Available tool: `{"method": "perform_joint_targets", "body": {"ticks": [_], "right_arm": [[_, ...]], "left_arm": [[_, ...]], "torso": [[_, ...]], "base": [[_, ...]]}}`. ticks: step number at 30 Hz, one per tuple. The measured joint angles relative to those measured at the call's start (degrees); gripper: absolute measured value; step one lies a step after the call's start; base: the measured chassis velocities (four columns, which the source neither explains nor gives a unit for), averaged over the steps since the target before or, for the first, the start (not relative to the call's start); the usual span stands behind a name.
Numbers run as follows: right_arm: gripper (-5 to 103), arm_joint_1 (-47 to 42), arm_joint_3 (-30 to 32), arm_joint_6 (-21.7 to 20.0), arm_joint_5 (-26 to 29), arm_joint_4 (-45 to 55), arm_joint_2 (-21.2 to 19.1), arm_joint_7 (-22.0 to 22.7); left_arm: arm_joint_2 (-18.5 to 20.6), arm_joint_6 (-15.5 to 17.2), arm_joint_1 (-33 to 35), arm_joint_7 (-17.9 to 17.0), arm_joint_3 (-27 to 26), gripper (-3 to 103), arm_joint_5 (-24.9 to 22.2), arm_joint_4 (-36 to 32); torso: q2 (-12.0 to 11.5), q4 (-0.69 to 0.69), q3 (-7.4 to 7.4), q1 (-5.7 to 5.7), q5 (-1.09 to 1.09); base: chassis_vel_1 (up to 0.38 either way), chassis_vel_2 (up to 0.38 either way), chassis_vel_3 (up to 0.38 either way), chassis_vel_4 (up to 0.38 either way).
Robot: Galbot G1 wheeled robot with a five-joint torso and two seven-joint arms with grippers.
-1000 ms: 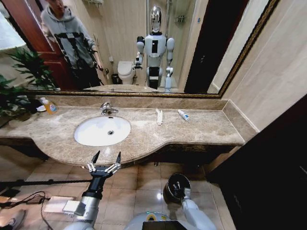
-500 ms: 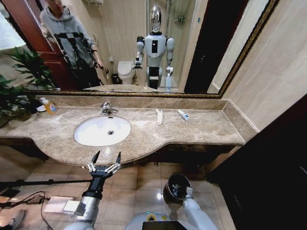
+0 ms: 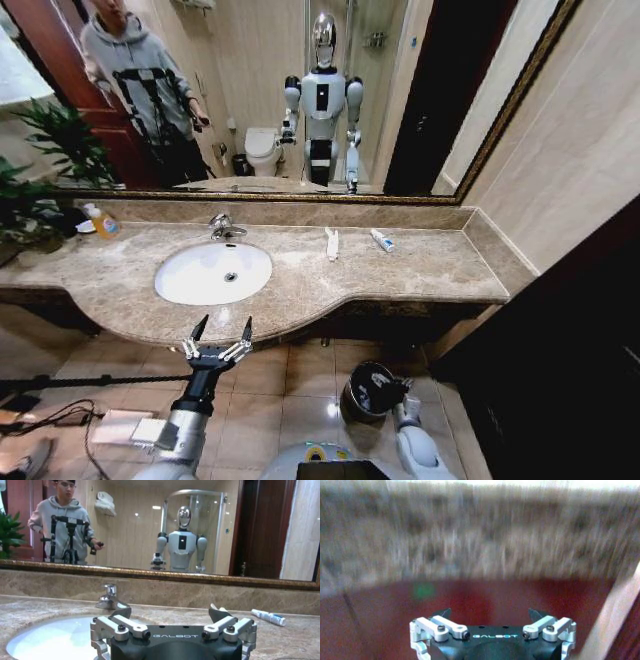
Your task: Pick up the trash from the sink and place it in the trash bin.
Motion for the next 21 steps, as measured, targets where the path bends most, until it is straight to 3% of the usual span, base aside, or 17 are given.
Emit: {"method": "perform_joint_targets", "body": {"ticks": [10, 16, 21], "right_arm": [[100, -9.53, 3.09, -1.67, 1.13, 22.21, 0.51, 0.97], [100, -5.67, 2.34, -8.58, 0.28, 31.20, 0.06, 2.19], [100, -0.88, 1.13, -13.72, 3.56, 33.06, -4.36, 0.19]], "left_arm": [[0.00, 0.00, 0.00, 0.00, 0.00, 100, 0.00, 0.00], [0.00, 0.00, 0.00, 0.01, 0.00, 100, 0.00, 0.00], [0.00, 0.00, 0.00, 0.01, 0.00, 100, 0.00, 0.00]], "torso": [[0.00, -0.02, 0.00, 0.00, -0.01], [0.00, 0.00, 0.01, 0.00, 0.01], [0.00, -0.01, 0.01, 0.00, 0.00]], "base": [[0.000, 0.000, 0.000, 0.000], [0.000, 0.000, 0.000, 0.000], [0.000, 0.000, 0.000, 0.000]]}}
